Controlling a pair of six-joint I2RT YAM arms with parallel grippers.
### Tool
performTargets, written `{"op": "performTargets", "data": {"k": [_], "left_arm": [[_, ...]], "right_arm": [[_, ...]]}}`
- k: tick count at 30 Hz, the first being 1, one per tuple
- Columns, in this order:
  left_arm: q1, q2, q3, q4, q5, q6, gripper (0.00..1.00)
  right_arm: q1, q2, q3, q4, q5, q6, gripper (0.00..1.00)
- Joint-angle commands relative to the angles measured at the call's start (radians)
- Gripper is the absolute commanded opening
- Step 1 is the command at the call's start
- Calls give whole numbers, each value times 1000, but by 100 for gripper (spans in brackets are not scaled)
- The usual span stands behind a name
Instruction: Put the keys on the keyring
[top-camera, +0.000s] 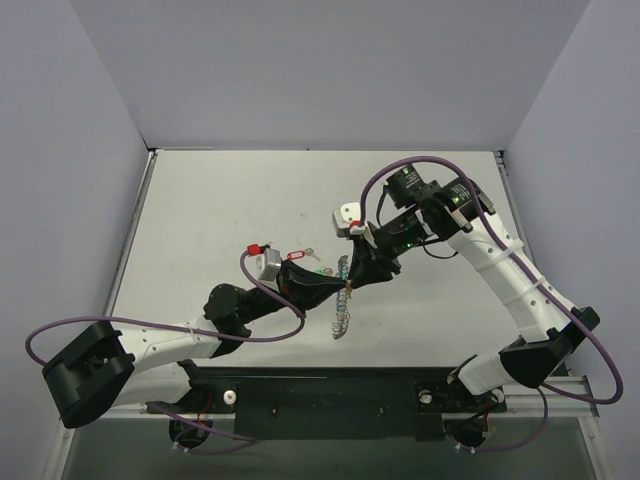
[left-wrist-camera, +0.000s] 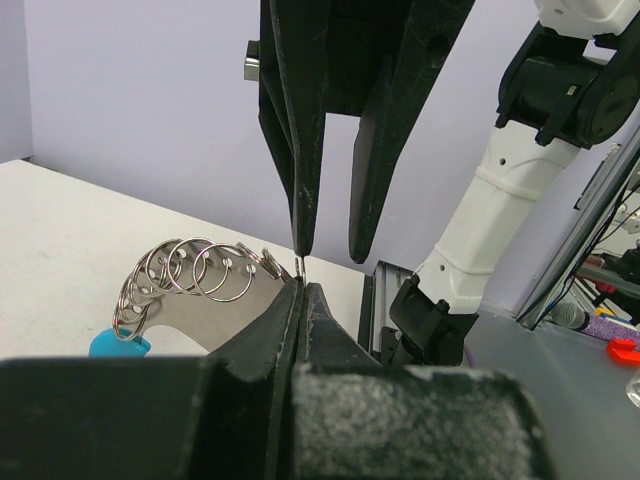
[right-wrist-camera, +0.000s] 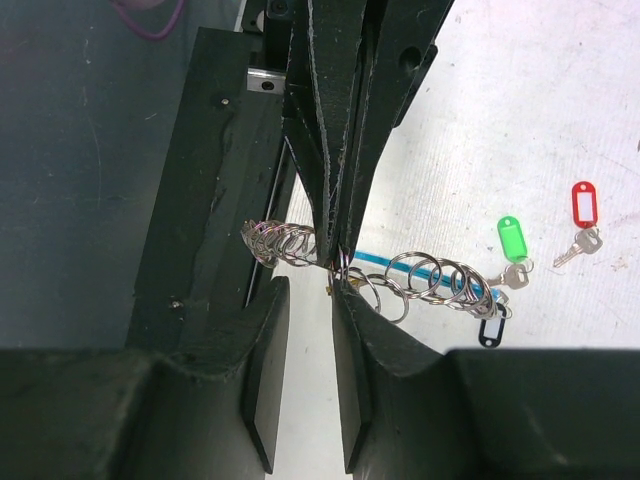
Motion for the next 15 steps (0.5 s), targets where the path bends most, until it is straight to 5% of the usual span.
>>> {"op": "performTargets", "data": {"k": [1, 15], "left_arm": [[3, -14, 37, 220, -13, -5, 0], [4, -15, 39, 220, -7, -5, 0]], "right_arm": [[7, 3, -33, 10, -15, 17, 19], [-16, -7, -24, 19, -9, 40, 23]]}}
